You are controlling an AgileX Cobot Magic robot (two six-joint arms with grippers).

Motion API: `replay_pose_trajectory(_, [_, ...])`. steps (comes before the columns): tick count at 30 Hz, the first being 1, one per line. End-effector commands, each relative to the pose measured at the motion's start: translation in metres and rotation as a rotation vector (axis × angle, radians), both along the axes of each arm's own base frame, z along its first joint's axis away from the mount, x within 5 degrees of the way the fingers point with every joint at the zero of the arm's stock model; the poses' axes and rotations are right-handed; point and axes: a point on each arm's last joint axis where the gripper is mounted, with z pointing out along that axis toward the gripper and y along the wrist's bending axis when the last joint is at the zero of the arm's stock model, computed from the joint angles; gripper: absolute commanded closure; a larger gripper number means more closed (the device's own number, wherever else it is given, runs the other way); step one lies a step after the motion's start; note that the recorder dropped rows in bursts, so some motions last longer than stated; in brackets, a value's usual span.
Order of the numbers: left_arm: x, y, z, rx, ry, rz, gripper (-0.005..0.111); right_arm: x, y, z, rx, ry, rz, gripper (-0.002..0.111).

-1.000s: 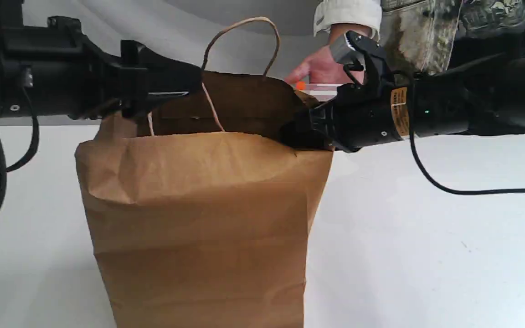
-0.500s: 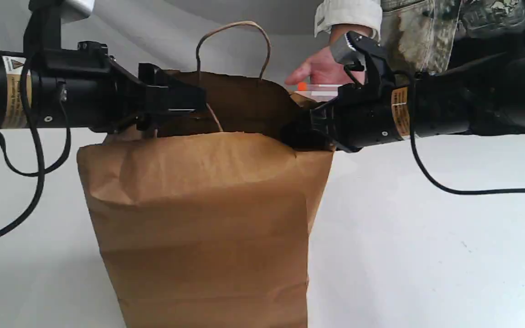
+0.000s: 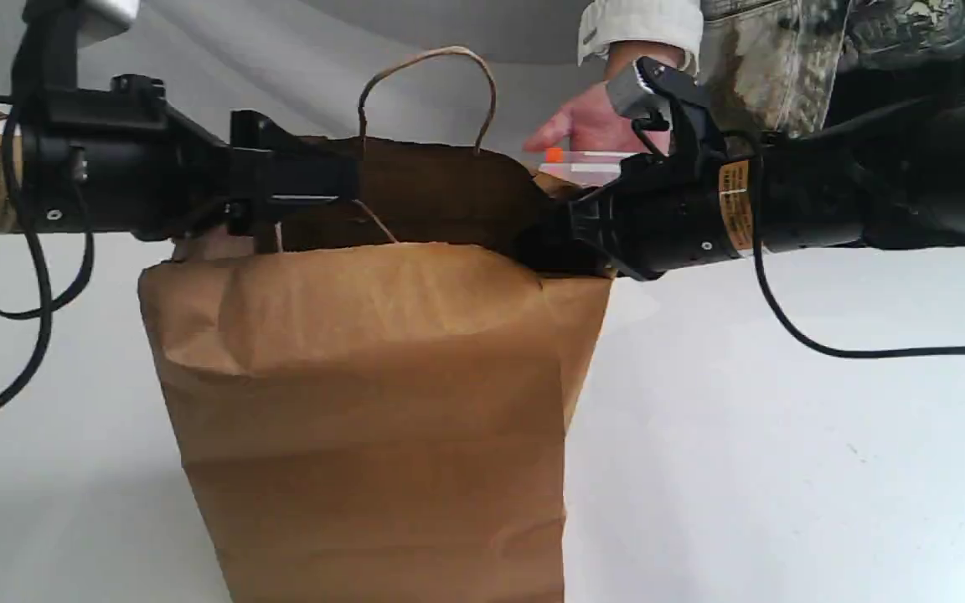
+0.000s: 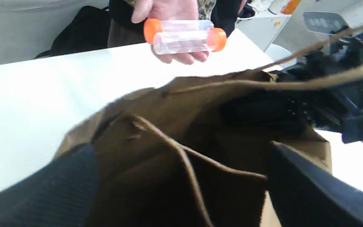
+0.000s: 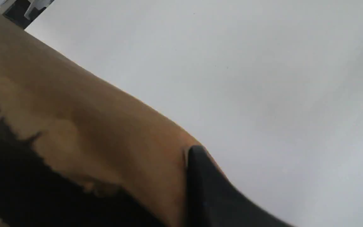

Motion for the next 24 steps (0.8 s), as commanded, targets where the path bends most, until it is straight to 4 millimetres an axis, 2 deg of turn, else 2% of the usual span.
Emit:
replay_pose_trajectory(1, [-0.004,0.003,-0.001,-0.028,0.024,-0.013,0.029,0.001,0.000,0.002,0.001,-0.008,-0.003,0.107])
replay_pose_trajectory(6, [-0.011,-0.018,-0.002,-0.032,0.035,-0.088,0.030,0.001,0.000,0.002,0.001,-0.008,-0.003,0.107])
replay_pose_trajectory(9, [-0.012,-0.030,-0.004,-0.012,0.025,-0.091,0.034,0.001,0.000,0.002,0.001,-0.008,-0.003,0.107])
replay_pose_trajectory(14, [-0.008,-0.032,-0.011,0.000,0.043,-0.066,0.040,0.001,0.000,0.002,0.001,-0.008,-0.003,0.107])
replay_pose_trajectory(16, [-0.007,-0.032,-0.013,-0.009,0.061,-0.058,0.051,0.001,0.000,0.002,0.001,-0.008,-0.003,0.107])
replay_pose_trajectory(19, [-0.011,-0.036,-0.012,-0.026,0.073,-0.108,0.086,0.001,0.000,0.002,0.001,-0.008,-0.003,0.107])
replay_pose_trajectory(20, [-0.012,-0.037,-0.011,-0.026,0.062,-0.143,0.102,0.001,0.000,0.002,0.001,-0.008,-0.003,0.107])
replay_pose_trajectory(21, [-0.015,-0.039,-0.006,-0.012,0.021,-0.190,0.106,0.001,0.000,0.002,0.001,-0.008,-0.003,0.107])
replay_pose_trajectory(24, [-0.023,-0.043,0.014,-0.021,-0.066,-0.303,0.107,0.001,0.000,0.002,0.002,-0.007,-0.001,0.107])
